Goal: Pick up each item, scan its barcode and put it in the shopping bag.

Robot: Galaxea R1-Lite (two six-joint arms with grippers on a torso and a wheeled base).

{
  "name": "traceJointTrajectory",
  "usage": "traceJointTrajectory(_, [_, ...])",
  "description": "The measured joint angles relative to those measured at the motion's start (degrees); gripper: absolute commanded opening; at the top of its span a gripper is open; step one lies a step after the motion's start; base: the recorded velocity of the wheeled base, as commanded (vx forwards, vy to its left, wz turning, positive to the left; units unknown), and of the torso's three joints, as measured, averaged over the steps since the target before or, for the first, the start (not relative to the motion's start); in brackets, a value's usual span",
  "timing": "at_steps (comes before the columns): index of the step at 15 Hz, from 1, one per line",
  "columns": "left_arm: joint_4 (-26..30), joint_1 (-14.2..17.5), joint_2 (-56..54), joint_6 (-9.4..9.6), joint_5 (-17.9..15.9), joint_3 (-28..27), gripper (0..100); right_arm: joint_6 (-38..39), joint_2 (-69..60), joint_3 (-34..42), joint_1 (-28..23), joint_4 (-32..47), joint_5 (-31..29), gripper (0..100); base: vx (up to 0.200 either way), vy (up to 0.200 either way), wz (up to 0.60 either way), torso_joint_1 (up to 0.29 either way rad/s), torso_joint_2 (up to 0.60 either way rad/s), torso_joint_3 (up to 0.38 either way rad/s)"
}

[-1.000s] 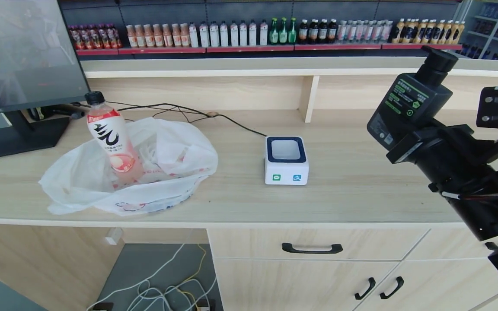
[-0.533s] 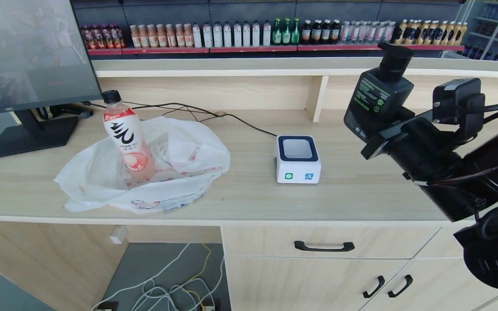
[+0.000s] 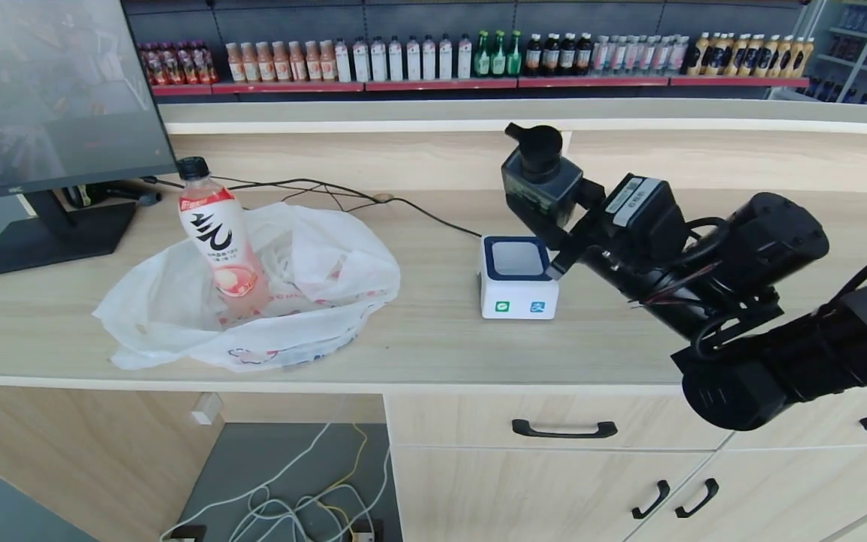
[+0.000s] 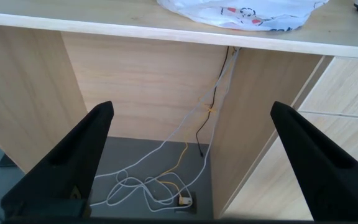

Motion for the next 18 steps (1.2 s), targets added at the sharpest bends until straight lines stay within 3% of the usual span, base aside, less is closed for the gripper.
traceJointTrajectory(5, [0.0,0.05,0.0,0.0,0.0,0.0,100,-3.28,4.58,-1.58,0.28,-0.01,0.15,0,0.0,0.0,0.0,0.0,0.0,0.0])
traceJointTrajectory(9, [0.0,0.02,0.0,0.0,0.0,0.0,100,-6.34,9.09,-5.91,0.33,0.0,3.72,0,0.0,0.0,0.0,0.0,0.0,0.0])
traceJointTrajectory(18, [0.0,0.0,0.0,0.0,0.0,0.0,100,-7.72,10.69,-7.38,-1.95,-0.04,8.0,0,0.0,0.0,0.0,0.0,0.0,0.0])
